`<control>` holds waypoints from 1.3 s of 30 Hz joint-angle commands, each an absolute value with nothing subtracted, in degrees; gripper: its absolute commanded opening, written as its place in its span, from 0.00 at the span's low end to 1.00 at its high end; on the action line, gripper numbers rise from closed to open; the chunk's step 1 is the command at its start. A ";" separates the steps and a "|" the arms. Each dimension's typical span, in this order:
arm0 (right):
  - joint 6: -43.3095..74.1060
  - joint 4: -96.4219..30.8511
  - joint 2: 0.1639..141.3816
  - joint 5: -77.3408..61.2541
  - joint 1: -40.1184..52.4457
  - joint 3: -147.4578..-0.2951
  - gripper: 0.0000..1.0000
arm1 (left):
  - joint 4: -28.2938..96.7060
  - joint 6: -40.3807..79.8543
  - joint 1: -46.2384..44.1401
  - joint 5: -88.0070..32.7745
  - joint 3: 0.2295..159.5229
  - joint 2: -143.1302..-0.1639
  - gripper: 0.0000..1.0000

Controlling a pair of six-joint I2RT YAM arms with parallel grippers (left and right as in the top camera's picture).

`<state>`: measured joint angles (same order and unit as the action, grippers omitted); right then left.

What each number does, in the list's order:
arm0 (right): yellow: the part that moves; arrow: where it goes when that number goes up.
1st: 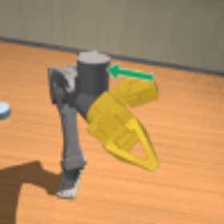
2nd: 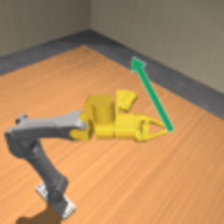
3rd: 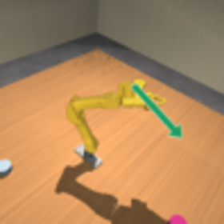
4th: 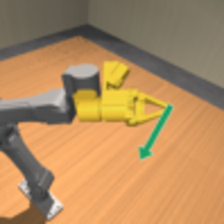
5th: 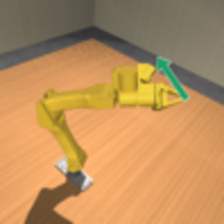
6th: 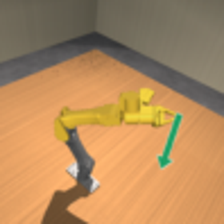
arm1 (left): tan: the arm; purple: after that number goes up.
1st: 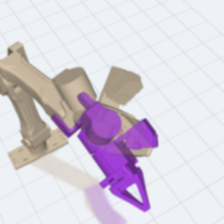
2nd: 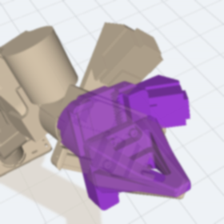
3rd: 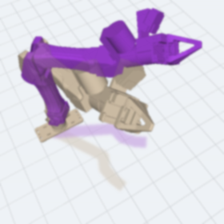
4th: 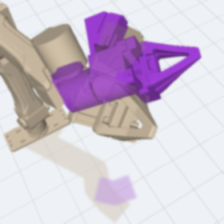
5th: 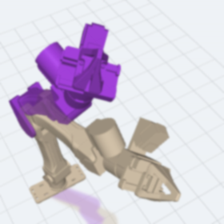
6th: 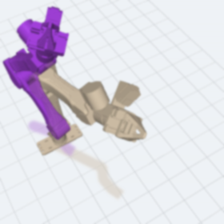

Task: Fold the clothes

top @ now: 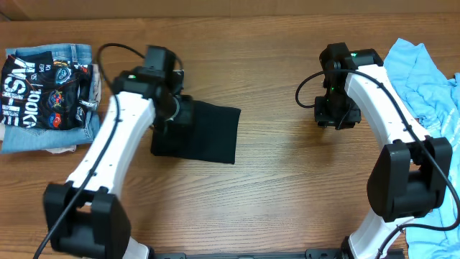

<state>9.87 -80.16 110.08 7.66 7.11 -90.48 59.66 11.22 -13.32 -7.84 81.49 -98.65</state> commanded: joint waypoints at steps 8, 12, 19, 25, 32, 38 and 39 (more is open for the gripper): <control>10.31 -80.31 108.64 7.22 6.90 -91.68 0.40 | 57.30 13.04 -19.92 -7.11 82.65 -107.13 0.10; 10.31 -80.31 108.64 7.20 6.90 -91.68 0.40 | 55.33 13.58 -21.43 -8.51 82.65 -107.87 0.10; 10.31 -80.29 108.64 7.22 6.90 -91.68 0.40 | 52.42 14.46 -23.00 -12.05 82.65 -107.90 0.25; 10.33 -80.25 108.64 7.22 6.90 -91.68 0.40 | 50.46 7.27 -23.75 -26.61 82.70 -107.87 0.41; 10.31 -80.25 108.64 7.22 6.90 -91.68 0.40 | 50.78 3.20 -19.55 -26.39 84.60 -106.63 0.43; 6.90 -80.07 108.64 1.37 7.05 -91.68 0.40 | 49.93 3.53 -12.86 -19.14 89.58 -105.19 0.46; 4.62 -79.88 108.64 -2.55 7.09 -91.68 0.40 | 48.84 3.92 -12.12 -17.74 89.76 -105.21 0.50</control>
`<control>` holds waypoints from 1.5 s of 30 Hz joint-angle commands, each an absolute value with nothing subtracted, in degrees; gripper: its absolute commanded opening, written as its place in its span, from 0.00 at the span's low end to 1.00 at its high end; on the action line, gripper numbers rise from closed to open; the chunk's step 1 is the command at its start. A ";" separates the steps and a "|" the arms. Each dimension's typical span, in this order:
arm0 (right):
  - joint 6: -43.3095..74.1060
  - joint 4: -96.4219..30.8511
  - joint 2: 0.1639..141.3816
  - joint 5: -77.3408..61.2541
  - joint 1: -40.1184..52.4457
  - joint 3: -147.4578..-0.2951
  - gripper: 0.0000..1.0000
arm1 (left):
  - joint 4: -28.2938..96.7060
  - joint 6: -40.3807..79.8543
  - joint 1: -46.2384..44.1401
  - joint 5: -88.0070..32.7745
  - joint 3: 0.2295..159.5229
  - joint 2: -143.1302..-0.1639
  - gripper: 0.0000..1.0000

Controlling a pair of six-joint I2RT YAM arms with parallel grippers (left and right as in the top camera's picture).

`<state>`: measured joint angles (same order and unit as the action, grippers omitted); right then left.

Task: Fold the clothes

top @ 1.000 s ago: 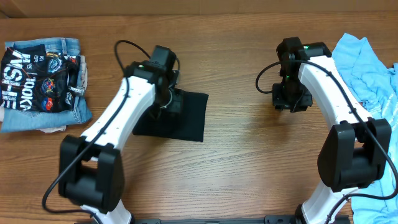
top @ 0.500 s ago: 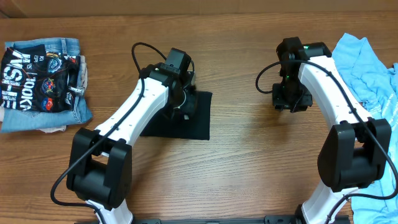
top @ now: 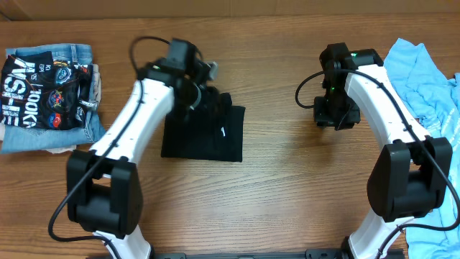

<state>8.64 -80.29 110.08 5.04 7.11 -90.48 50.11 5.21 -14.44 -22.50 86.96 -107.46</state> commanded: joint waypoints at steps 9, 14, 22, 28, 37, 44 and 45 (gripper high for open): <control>-6.68 -70.94 108.66 -29.95 13.28 -91.46 0.56 | 44.10 7.03 -8.14 -6.42 89.73 -107.77 0.66; -6.00 -61.98 109.34 -30.09 20.51 -91.39 0.60 | 44.03 10.33 -7.07 -6.39 89.73 -111.57 0.66; 2.83 -51.62 115.13 -20.45 29.87 -91.35 0.61 | 43.31 10.28 -6.76 -5.74 89.73 -117.40 0.68; 3.33 -47.18 119.74 -20.60 31.62 -91.33 0.59 | 44.16 10.28 -6.76 -5.76 89.73 -118.50 0.69; 6.31 -48.21 120.70 -11.57 31.18 -91.35 0.04 | 53.67 10.31 -6.76 -5.78 89.60 -118.52 0.53; 10.11 -53.47 120.70 2.02 29.15 -91.35 0.12 | 55.46 10.33 -6.79 -6.26 86.17 -118.52 0.31; 10.11 -53.47 120.70 2.02 29.12 -91.35 0.13 | 55.46 10.33 -6.79 -7.03 85.54 -118.52 0.29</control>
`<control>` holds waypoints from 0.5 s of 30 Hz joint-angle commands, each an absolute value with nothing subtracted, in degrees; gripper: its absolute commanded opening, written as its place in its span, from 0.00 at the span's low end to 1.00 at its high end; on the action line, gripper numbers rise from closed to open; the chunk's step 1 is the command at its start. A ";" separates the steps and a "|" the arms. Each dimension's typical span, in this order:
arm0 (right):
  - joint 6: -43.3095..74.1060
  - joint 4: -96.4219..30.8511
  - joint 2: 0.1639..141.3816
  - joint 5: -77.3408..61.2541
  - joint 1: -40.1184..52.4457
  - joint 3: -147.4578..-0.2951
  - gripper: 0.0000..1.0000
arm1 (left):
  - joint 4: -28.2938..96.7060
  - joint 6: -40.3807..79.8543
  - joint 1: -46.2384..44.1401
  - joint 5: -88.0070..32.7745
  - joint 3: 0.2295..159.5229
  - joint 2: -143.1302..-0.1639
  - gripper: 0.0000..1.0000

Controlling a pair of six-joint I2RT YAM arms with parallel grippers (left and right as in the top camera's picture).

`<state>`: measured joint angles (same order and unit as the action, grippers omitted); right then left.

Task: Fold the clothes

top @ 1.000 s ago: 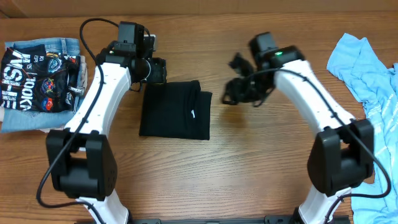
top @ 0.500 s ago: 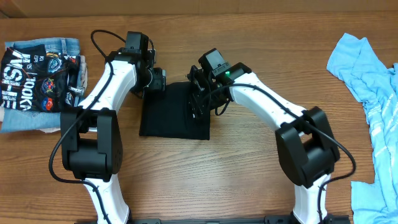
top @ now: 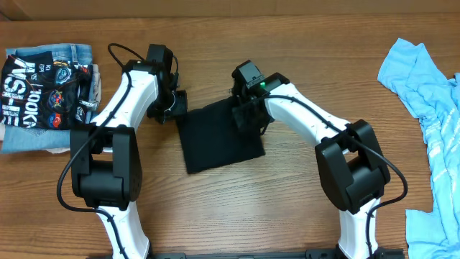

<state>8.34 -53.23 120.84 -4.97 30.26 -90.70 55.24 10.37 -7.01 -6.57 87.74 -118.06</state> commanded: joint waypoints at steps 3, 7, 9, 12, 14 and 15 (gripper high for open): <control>10.11 -53.47 120.70 2.04 29.12 -91.35 0.22 | 55.46 10.31 -6.81 -10.39 83.99 -118.52 0.26; 10.11 -53.41 120.70 3.84 29.12 -91.35 0.25 | 55.27 10.28 -7.01 -13.23 82.74 -118.52 0.25; 10.11 -53.15 120.70 5.61 29.12 -91.35 0.26 | 55.68 10.28 -7.42 -13.23 82.65 -118.52 0.25; 10.09 -53.01 120.70 7.53 28.99 -91.35 0.28 | 57.49 10.28 -8.29 -13.56 82.65 -118.52 0.21; 10.09 -53.32 120.70 9.13 28.58 -91.35 0.28 | 60.36 10.35 -8.69 -13.56 82.65 -118.52 0.18; 10.09 -53.49 120.70 9.74 28.29 -91.35 0.28 | 62.08 10.61 -8.78 -13.56 82.65 -118.52 0.16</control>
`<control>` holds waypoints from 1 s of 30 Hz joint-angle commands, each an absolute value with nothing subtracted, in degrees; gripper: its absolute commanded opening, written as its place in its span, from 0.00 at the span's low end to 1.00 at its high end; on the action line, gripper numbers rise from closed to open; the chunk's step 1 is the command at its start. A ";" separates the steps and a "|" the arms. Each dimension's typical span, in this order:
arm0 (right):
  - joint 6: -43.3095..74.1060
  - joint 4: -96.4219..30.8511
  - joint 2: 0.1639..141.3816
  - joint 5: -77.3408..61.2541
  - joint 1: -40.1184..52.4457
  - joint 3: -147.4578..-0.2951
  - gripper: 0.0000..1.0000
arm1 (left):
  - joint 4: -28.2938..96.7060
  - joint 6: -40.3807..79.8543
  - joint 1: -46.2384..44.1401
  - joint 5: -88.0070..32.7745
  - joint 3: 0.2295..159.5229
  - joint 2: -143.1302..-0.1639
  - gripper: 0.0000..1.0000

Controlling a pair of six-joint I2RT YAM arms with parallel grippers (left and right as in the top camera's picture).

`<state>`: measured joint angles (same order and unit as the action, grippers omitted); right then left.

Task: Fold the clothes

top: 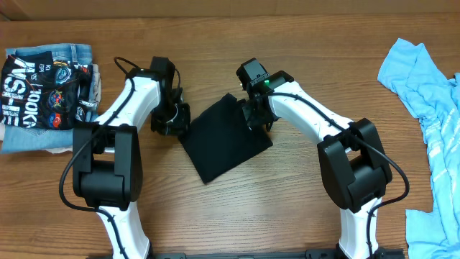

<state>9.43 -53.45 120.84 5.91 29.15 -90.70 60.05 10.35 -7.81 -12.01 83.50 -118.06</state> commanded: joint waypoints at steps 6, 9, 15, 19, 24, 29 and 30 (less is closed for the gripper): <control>10.09 -54.15 120.70 14.24 25.98 -91.35 0.31 | 72.62 13.34 -8.78 -13.58 82.65 -118.34 0.12; 10.11 -55.55 120.51 17.72 24.43 -91.79 0.34 | 74.83 13.32 -8.75 -13.47 82.65 -117.43 0.10; 10.59 -57.54 116.92 19.29 22.17 -92.36 0.37 | 67.92 12.64 -8.51 -12.97 83.20 -110.83 0.33; 10.57 -57.39 113.12 19.27 21.93 -92.36 0.39 | 58.06 12.10 -8.56 -12.97 83.72 -106.08 1.00; 10.81 -58.04 111.18 19.22 21.93 -92.33 0.40 | 48.07 5.19 -8.64 -18.22 83.72 -106.19 1.00; 12.32 -59.57 111.18 17.87 21.87 -92.33 0.40 | 45.82 1.52 -8.69 -25.43 83.72 -111.26 0.95; 12.29 -59.55 111.18 17.89 21.87 -92.33 0.40 | 45.41 1.13 -8.71 -26.57 83.72 -112.18 0.95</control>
<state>10.98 -59.68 112.33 18.20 21.80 -91.24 46.04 5.32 -8.60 -20.62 83.50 -108.51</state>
